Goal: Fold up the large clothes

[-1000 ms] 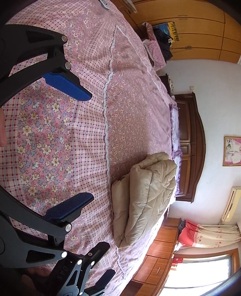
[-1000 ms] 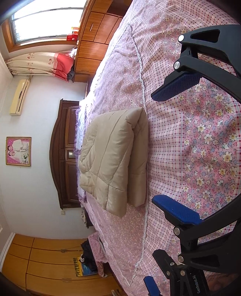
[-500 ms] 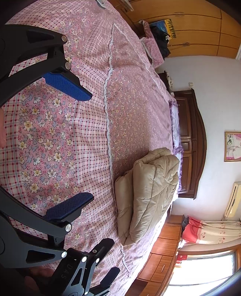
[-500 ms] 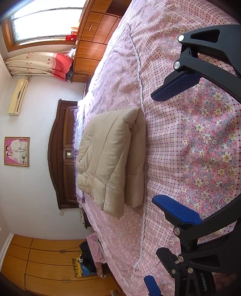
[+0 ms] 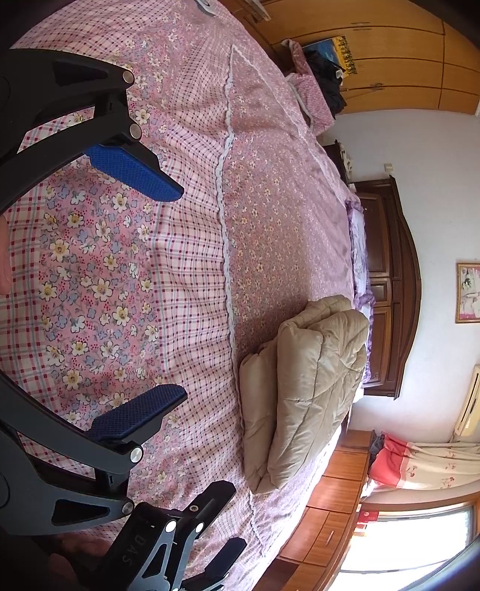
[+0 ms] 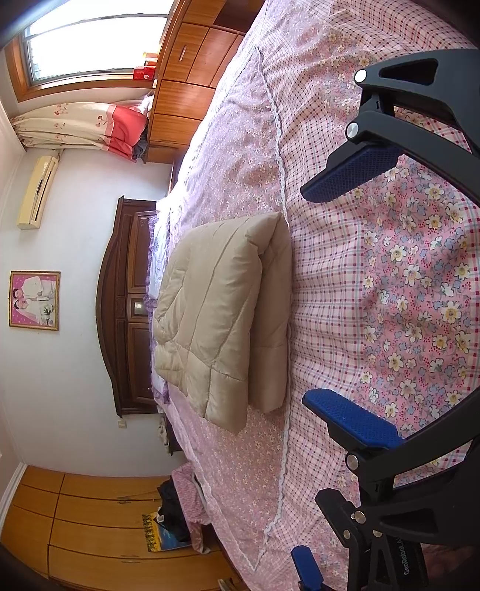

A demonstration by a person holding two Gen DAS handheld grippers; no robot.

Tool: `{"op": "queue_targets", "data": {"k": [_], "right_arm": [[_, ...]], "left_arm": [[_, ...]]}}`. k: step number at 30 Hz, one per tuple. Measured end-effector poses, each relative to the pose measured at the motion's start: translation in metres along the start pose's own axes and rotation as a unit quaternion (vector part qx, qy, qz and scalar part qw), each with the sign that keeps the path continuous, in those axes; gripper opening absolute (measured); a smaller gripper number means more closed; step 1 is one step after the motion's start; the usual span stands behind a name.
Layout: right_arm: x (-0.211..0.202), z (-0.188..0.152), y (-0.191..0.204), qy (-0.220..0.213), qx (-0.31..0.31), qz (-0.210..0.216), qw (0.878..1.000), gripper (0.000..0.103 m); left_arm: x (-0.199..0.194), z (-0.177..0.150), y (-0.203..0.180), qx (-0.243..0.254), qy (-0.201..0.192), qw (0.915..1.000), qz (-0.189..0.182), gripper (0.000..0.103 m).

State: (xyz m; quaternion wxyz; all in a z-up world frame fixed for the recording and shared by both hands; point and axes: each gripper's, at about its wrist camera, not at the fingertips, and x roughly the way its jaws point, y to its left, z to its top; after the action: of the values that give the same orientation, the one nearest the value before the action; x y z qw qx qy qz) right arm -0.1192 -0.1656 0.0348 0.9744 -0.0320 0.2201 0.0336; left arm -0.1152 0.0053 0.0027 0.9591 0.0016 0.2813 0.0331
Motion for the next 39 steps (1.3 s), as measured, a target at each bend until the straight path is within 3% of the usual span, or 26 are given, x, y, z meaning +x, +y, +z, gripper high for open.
{"op": "queue_targets", "data": {"k": [14,39], "right_arm": [[-0.002,-0.003,0.003,-0.002,-0.003,0.001,1.000,0.097],[0.000,-0.002,0.007,0.002,-0.009,0.008,1.000,0.097]], "left_arm": [[-0.002,0.000,-0.005,0.020,-0.005,0.9998,0.000,0.099],[0.011,-0.006,-0.001,0.016,0.026,0.9995,-0.009,0.099]]}}
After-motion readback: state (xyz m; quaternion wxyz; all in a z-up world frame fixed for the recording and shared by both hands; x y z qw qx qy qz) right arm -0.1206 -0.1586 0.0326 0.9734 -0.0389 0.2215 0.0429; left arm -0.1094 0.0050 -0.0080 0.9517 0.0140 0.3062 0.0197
